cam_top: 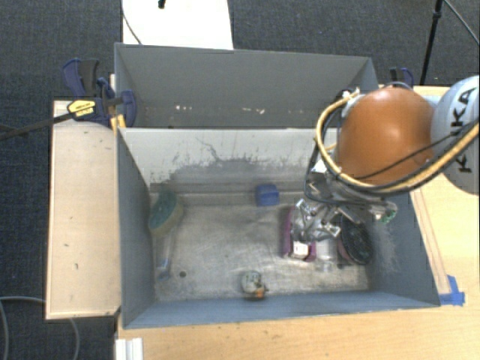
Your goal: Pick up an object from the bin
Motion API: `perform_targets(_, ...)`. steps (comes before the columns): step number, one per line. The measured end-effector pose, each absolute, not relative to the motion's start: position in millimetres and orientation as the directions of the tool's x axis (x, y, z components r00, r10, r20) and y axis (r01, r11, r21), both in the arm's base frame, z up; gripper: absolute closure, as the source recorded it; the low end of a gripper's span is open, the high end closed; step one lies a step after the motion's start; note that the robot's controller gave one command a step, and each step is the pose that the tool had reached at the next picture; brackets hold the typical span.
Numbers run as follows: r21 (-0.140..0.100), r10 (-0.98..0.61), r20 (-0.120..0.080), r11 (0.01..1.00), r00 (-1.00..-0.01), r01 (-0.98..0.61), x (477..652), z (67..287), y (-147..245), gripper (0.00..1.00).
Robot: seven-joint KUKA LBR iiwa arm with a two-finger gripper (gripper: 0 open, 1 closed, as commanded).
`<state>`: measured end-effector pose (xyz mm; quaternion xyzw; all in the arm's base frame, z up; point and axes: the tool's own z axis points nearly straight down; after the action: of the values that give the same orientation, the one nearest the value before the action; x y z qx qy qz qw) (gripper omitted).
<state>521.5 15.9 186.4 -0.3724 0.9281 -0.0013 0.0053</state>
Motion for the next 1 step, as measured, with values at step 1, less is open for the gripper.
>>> perform_targets(1,0.000,-0.688,-0.002,0.726,-0.726,-0.688,519.9,181.8,15.3,0.00)
